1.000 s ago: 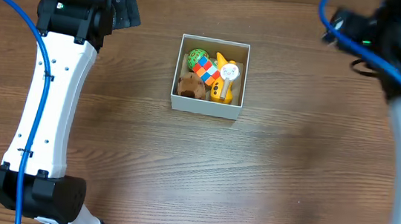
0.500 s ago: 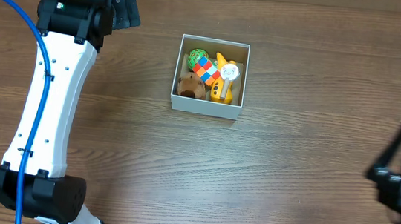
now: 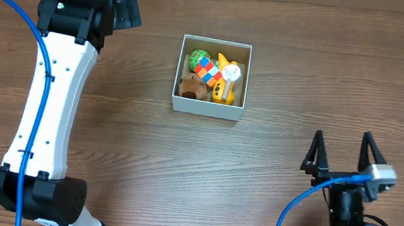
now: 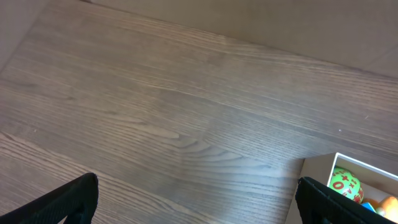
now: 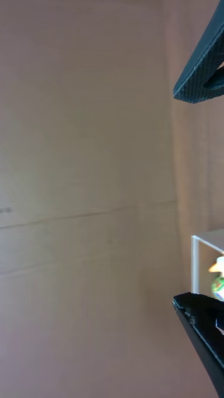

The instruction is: Pack container

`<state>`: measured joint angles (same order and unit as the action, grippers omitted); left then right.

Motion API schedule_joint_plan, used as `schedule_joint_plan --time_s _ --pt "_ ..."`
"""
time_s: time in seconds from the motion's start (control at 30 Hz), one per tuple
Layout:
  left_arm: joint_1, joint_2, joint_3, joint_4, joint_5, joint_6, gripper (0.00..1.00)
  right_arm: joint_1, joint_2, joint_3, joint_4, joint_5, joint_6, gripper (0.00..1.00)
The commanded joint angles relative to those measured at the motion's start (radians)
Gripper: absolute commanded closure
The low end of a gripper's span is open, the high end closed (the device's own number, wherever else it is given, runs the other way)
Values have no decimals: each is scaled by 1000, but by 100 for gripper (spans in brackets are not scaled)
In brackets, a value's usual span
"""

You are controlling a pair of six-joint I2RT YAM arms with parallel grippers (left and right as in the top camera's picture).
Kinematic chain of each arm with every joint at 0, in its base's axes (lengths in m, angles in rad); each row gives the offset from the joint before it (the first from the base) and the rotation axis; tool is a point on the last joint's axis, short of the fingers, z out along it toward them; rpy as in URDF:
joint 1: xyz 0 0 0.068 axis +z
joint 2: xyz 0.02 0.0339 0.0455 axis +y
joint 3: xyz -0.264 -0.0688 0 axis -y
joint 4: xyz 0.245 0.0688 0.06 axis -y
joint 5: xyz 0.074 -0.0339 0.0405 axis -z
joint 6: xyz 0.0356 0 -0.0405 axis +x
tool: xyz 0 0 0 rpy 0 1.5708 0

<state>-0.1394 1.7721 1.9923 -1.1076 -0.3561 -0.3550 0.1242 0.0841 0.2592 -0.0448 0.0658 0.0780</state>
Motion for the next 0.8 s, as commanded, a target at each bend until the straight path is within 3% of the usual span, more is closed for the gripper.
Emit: schedule_joint_plan --time_s 0.0,0.77 --pt "2 -5 8 1 -13 18 0 -2 -35 -56 10 -8 -1 0" --pt "2 -5 8 1 -13 18 0 -36 -81 -201 -100 -15 3 0"
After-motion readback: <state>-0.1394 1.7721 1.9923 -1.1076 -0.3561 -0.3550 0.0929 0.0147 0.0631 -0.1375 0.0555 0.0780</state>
